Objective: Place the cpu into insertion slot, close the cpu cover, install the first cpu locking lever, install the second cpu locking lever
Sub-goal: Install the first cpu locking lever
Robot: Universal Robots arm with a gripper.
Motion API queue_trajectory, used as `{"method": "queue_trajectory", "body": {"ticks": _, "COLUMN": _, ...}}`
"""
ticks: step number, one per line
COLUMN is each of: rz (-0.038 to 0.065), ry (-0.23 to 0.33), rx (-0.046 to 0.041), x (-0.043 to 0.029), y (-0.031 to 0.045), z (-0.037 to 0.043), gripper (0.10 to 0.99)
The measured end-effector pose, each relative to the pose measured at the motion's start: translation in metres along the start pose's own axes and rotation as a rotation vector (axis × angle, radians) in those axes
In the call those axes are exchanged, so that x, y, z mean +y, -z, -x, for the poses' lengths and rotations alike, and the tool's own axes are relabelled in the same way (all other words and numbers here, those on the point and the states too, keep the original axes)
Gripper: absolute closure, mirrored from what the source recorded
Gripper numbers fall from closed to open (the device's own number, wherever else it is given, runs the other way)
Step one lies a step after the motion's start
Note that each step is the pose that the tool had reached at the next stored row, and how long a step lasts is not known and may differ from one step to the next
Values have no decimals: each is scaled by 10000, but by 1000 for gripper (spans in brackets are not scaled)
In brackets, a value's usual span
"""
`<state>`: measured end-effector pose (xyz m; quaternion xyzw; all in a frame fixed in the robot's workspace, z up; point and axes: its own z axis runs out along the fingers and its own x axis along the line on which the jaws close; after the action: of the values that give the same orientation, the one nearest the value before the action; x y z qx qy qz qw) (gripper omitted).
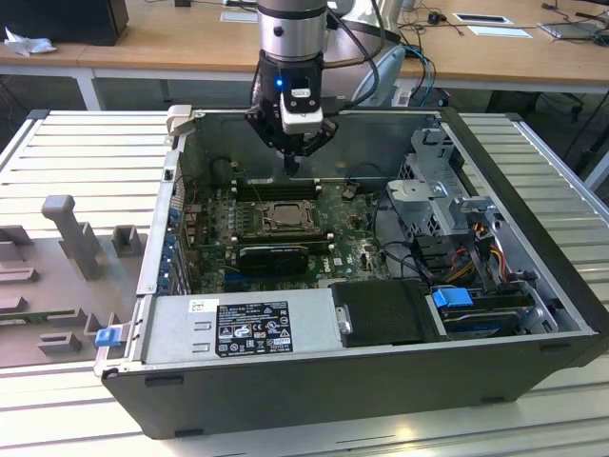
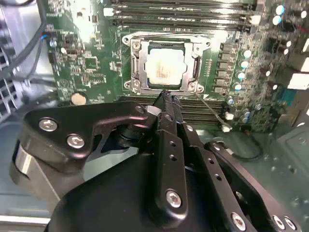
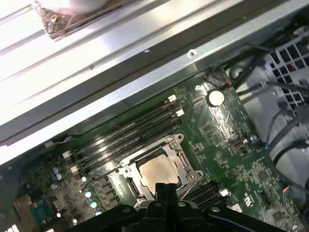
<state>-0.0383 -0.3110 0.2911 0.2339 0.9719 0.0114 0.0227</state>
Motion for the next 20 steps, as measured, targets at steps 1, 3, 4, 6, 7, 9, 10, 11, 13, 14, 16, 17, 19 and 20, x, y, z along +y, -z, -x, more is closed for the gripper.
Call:
{"method": "queue_trajectory", "body": {"ticks": 1, "rz": 25, "ry": 631, "rx": 21, "x": 0, "y": 0, "z": 0, "gripper": 980}}
{"method": "queue_trajectory", "body": {"ticks": 3, "rz": 39, "ry": 1004, "rx": 33, "x": 0, "y": 0, "z": 0, "gripper": 980}}
{"method": "queue_trajectory", "body": {"ticks": 4, "rz": 49, "ry": 1267, "rx": 42, "x": 0, "y": 0, "z": 0, "gripper": 980}}
{"method": "queue_trajectory", "body": {"ticks": 6, "rz": 62, "ry": 1608, "rx": 53, "x": 0, "y": 0, "z": 0, "gripper": 980}}
{"method": "queue_trajectory", "body": {"ticks": 7, "rz": 74, "ry": 1887, "rx": 62, "x": 0, "y": 0, "z": 0, "gripper": 980}}
{"method": "queue_trajectory", "body": {"ticks": 9, "rz": 90, "ry": 2316, "rx": 76, "x": 0, "y": 0, "z": 0, "gripper": 980}}
{"method": "queue_trajectory", "body": {"ticks": 10, "rz": 98, "ry": 2501, "rx": 82, "x": 0, "y": 0, "z": 0, "gripper": 980}}
{"method": "queue_trajectory", "body": {"ticks": 11, "rz": 110, "ry": 2834, "rx": 93, "x": 0, "y": 0, "z": 0, "gripper": 980}}
{"method": "queue_trajectory", "body": {"ticks": 13, "rz": 127, "ry": 3266, "rx": 107, "x": 0, "y": 0, "z": 0, "gripper": 980}}
{"method": "queue_trajectory", "body": {"ticks": 14, "rz": 133, "ry": 3423, "rx": 112, "x": 0, "y": 0, "z": 0, "gripper": 980}}
{"method": "queue_trajectory", "body": {"ticks": 16, "rz": 144, "ry": 3717, "rx": 122, "x": 0, "y": 0, "z": 0, "gripper": 980}}
{"method": "queue_trajectory", "body": {"ticks": 17, "rz": 150, "ry": 3879, "rx": 127, "x": 0, "y": 0, "z": 0, "gripper": 980}}
{"method": "queue_trajectory", "body": {"ticks": 19, "rz": 161, "ry": 4154, "rx": 137, "x": 0, "y": 0, "z": 0, "gripper": 980}}
{"method": "queue_trajectory", "body": {"ticks": 20, "rz": 167, "ry": 4307, "rx": 141, "x": 0, "y": 0, "z": 0, "gripper": 980}}
